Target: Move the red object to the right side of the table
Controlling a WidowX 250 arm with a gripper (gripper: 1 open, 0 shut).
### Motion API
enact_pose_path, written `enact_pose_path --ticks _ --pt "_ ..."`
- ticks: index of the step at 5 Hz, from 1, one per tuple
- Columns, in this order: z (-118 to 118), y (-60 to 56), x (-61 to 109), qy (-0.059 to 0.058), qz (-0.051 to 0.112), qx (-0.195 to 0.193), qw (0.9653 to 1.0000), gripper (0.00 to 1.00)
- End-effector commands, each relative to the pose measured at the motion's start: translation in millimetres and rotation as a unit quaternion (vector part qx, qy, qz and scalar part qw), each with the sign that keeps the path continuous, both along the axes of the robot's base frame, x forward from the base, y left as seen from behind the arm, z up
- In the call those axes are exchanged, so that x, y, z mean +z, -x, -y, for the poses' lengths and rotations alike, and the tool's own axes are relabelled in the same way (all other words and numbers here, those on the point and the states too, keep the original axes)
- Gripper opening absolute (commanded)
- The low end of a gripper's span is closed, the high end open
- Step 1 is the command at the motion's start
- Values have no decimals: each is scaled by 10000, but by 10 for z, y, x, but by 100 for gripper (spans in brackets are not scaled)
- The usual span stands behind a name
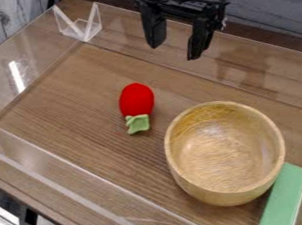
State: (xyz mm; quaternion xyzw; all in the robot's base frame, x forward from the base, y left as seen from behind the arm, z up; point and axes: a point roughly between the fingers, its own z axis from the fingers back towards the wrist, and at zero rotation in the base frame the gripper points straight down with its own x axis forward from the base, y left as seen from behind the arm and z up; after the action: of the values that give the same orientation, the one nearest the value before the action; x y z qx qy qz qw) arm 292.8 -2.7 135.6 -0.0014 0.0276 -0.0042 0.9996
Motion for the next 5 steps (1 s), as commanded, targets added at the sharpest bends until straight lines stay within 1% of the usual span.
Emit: enact_pose_path --ticks 1,2,3,4,5 --pt "-32 35 -124 -17 -148 58 9999 100" --pt "-212 131 -281 -105 -187 262 9994 100" --pt "-434 189 -316 -167 -26 566 9983 100" --pt "-600 183 -361 -200 190 750 9968 100" --pt "-626 157 -418 -258 300 885 9953 100"
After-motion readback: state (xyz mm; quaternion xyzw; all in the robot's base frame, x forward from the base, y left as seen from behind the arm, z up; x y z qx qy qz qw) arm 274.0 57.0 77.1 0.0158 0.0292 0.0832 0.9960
